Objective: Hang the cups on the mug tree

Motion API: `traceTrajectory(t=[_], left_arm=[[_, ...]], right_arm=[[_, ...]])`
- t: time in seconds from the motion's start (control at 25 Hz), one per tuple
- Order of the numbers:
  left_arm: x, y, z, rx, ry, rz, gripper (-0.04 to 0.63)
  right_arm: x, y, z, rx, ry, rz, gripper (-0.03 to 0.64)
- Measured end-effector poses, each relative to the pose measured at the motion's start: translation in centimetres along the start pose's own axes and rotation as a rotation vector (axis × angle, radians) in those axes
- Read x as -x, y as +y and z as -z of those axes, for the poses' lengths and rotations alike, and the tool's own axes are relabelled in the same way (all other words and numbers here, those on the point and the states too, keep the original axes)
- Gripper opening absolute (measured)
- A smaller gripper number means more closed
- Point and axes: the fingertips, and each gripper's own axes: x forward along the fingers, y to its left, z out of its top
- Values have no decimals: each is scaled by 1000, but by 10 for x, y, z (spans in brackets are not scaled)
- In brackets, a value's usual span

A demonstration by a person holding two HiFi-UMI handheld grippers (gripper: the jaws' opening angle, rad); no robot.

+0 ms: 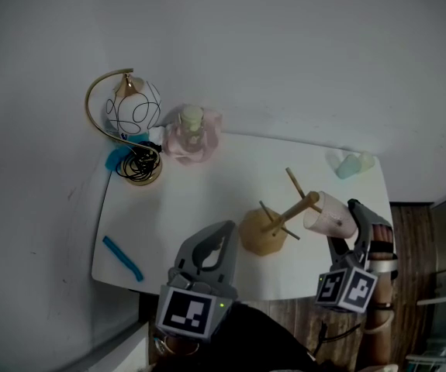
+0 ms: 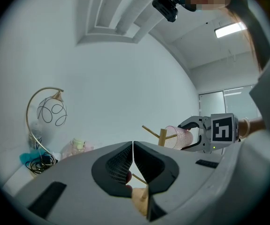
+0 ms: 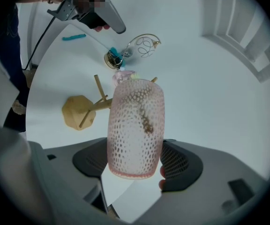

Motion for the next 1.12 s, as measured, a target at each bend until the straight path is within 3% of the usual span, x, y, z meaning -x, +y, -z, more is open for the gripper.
traceTrajectory(t=[0.36, 1.12], left_arm=[[-1, -2, 11, -16, 34, 30, 8], [0, 1, 13, -5, 42, 39, 8]], right_arm=[[0, -1, -4, 73, 21, -14, 336], [1, 0, -13, 57, 3, -27, 337]])
